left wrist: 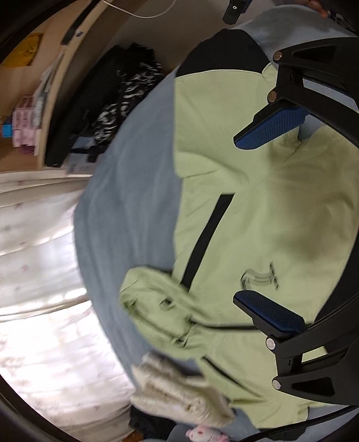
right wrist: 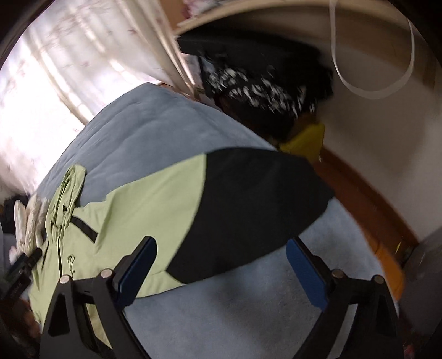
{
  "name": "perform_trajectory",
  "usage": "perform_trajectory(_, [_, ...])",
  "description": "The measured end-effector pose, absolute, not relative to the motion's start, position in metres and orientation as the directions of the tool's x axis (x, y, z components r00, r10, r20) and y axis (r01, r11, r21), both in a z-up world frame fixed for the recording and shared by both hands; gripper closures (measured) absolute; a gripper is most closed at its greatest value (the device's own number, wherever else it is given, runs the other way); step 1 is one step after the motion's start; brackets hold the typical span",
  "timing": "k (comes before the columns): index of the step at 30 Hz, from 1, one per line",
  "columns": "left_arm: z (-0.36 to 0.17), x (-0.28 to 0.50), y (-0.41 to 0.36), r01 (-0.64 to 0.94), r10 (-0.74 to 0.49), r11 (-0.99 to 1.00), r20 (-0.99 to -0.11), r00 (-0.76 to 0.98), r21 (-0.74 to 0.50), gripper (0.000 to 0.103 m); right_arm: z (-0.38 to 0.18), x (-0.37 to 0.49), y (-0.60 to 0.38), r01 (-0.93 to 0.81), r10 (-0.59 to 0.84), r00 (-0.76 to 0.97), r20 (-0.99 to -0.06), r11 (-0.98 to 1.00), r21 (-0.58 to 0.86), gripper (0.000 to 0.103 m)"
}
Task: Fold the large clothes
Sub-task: 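Grasp the black sleeve cuff with the right tool and lift it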
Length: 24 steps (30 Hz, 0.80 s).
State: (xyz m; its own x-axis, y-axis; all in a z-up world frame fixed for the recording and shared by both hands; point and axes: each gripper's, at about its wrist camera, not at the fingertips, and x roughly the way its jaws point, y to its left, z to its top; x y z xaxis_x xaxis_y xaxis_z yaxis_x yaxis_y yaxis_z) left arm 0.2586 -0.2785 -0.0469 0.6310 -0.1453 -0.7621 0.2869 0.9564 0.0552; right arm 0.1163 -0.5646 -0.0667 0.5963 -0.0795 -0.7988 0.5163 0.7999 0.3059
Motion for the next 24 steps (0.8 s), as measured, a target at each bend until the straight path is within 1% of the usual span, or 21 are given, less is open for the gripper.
perform_trajectory(7, [-0.075, 0.269, -0.319, 0.306, -0.154, 0.951, -0.777, 0.61, 0.051, 0.002, -0.109, 0.11, -0.608, 0.602, 0.01, 0.588, -0.809, 0.663, 0.446, 0.008])
perform_trajectory(10, [-0.084, 0.272, -0.333, 0.337, -0.157, 0.939, -0.79, 0.593, 0.066, 0.002, -0.127, 0.107, -0.626, 0.64, 0.046, 0.591, -0.805, 0.58, 0.504, 0.013])
perform_trajectory(12, [-0.089, 0.274, -0.34, 0.346, -0.147, 0.935, -0.807, 0.572, 0.075, 0.002, -0.136, 0.107, -0.636, 0.65, 0.058, 0.609, -0.791, 0.535, 0.54, 0.014])
perform_trajectory(16, [-0.101, 0.282, -0.345, 0.335, -0.16, 0.942, -0.836, 0.525, 0.03, 0.002, -0.143, 0.113, -0.649, 0.654, 0.056, 0.639, -0.767, 0.485, 0.581, 0.014])
perform_trajectory(18, [-0.104, 0.285, -0.342, 0.318, -0.18, 0.948, -0.842, 0.508, -0.01, 0.002, -0.148, 0.118, -0.655, 0.666, 0.042, 0.645, -0.763, 0.461, 0.587, 0.02])
perform_trajectory(19, [-0.104, 0.286, -0.34, 0.312, -0.183, 0.95, -0.842, 0.508, -0.018, 0.003, -0.149, 0.121, -0.657, 0.671, 0.037, 0.644, -0.764, 0.453, 0.587, 0.027])
perform_trajectory(20, [-0.104, 0.286, -0.337, 0.307, -0.185, 0.951, -0.842, 0.507, -0.024, 0.008, -0.151, 0.123, -0.659, 0.679, 0.029, 0.641, -0.767, 0.446, 0.583, 0.038])
perform_trajectory(21, [-0.104, 0.287, -0.334, 0.306, -0.19, 0.951, -0.843, 0.503, -0.031, 0.014, -0.152, 0.126, -0.661, 0.687, 0.022, 0.636, -0.771, 0.438, 0.579, 0.046])
perform_trajectory(22, [-0.103, 0.288, -0.33, 0.303, -0.19, 0.952, -0.846, 0.498, -0.036, 0.017, -0.152, 0.128, -0.661, 0.689, 0.022, 0.637, -0.77, 0.431, 0.583, 0.06])
perform_trajectory(23, [-0.102, 0.289, -0.325, 0.297, -0.19, 0.954, -0.847, 0.497, -0.039, 0.024, -0.151, 0.128, -0.662, 0.685, 0.025, 0.646, -0.763, 0.422, 0.594, 0.076])
perform_trajectory(24, [-0.101, 0.289, -0.318, 0.287, -0.19, 0.957, -0.845, 0.5, -0.045, 0.031, -0.146, 0.128, -0.66, 0.665, 0.033, 0.673, -0.739, 0.412, 0.623, 0.083])
